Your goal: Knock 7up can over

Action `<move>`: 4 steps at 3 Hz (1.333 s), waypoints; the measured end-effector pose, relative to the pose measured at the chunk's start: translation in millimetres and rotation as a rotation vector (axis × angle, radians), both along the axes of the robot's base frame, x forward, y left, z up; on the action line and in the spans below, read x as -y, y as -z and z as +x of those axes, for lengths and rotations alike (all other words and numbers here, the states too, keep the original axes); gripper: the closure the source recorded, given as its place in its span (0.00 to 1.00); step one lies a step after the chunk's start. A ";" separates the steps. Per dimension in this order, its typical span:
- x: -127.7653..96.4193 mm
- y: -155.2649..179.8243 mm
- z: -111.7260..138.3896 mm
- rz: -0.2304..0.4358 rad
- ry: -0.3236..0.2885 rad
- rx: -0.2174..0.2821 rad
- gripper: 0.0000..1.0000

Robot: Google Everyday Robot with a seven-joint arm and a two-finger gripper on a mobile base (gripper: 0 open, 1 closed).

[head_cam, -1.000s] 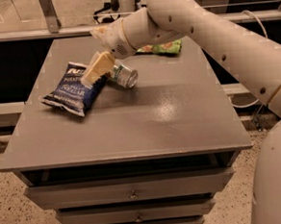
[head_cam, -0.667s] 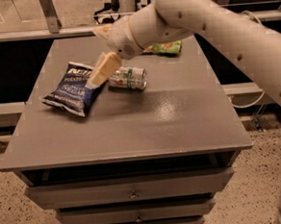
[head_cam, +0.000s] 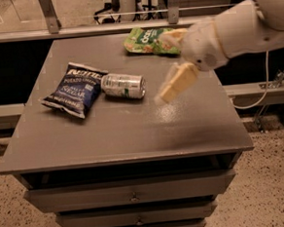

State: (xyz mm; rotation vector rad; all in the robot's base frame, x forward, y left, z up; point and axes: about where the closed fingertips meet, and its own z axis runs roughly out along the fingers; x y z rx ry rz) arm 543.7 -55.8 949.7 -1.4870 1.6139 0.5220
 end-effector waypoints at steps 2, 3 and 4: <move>85.2 -5.5 -52.6 -0.039 0.113 -0.023 0.00; 110.5 1.7 -71.2 -0.056 0.125 -0.077 0.00; 110.5 1.7 -71.2 -0.056 0.125 -0.077 0.00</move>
Offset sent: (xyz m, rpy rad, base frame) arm -0.0771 -0.1311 0.0057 -0.0538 0.0384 -0.1758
